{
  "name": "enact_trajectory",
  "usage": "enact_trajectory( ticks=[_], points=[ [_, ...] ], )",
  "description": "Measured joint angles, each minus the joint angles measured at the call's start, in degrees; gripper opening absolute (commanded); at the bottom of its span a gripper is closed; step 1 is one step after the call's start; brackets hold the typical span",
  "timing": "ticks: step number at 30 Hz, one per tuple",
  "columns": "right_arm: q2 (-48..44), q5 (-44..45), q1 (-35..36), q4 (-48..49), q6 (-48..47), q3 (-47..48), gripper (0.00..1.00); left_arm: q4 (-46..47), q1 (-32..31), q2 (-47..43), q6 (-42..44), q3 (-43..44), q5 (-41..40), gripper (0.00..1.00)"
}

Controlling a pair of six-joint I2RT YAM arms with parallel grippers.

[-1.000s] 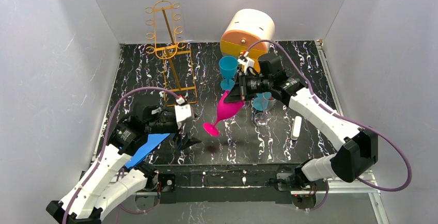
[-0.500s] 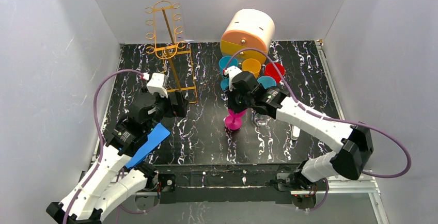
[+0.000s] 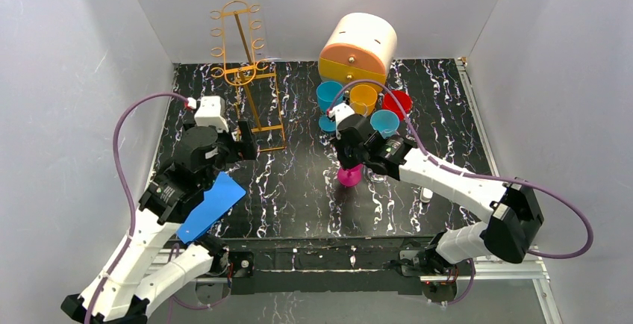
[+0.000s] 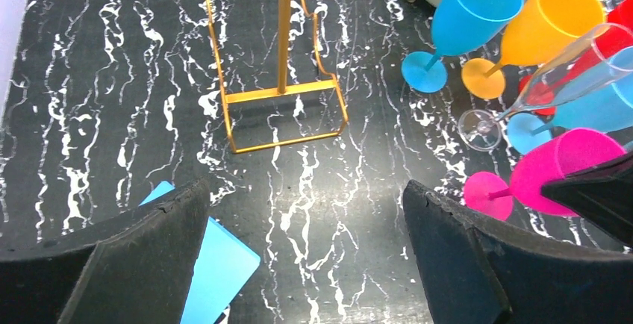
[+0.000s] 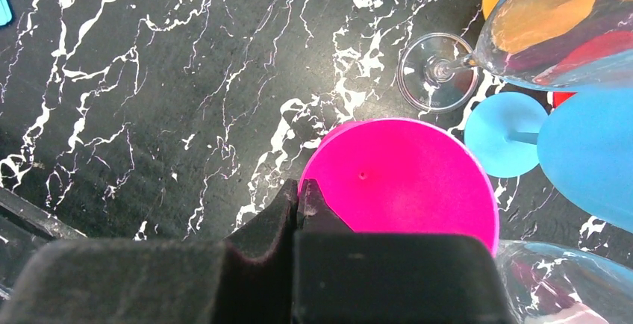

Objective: Take the wine glass off the wine glass rack
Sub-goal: Place the wine glass at the center of the board.

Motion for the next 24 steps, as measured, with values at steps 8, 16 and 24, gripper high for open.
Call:
enact_trajectory(
  ticks=[8,16,24],
  points=[
    [-0.42,0.83,0.00,0.66,-0.90,-0.66,0.25,-5.95,0.00,8.81,1.73,7.89,-4.15,0.98],
    [0.00,-0.24,0.00,-2.34,-1.73,2.60,0.66,-9.33,0.50,11.15,1.99,9.22,-10.03,0.98],
    [-3.39,-0.33,0.02,-2.54,-1.51,7.65,0.85,-10.29,11.21,14.56,-0.11,10.19,-7.30,0.98]
  ],
)
